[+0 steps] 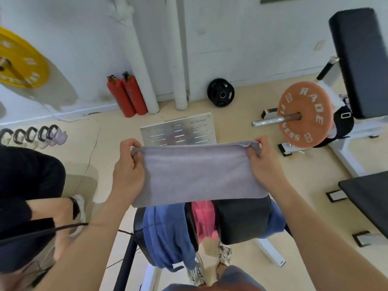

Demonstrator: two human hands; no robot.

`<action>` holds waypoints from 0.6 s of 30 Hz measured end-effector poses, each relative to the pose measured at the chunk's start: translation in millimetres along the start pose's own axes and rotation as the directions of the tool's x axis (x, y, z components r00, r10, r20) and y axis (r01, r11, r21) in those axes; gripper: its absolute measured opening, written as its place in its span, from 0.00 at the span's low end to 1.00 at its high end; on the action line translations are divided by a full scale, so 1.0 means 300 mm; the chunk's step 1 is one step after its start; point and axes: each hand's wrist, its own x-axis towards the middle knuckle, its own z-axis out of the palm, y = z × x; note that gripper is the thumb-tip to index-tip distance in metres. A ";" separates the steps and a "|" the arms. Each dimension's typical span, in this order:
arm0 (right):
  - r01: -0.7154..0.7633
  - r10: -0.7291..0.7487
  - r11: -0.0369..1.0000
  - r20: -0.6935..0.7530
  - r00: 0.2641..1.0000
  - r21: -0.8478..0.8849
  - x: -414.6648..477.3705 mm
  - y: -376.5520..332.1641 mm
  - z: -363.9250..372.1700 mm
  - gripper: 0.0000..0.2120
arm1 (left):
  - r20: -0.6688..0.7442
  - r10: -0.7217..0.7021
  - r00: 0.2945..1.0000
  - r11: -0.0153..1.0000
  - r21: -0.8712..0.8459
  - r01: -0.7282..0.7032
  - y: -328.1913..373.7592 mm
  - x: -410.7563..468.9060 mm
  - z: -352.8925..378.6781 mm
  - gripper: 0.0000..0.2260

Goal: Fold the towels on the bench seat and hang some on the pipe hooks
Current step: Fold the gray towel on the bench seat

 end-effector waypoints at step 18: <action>0.063 -0.055 0.998 -0.224 0.973 0.031 0.013 -0.236 -0.277 0.09 | 0.177 0.094 0.980 0.979 -0.197 -0.058 0.342 -0.035 -0.130 0.28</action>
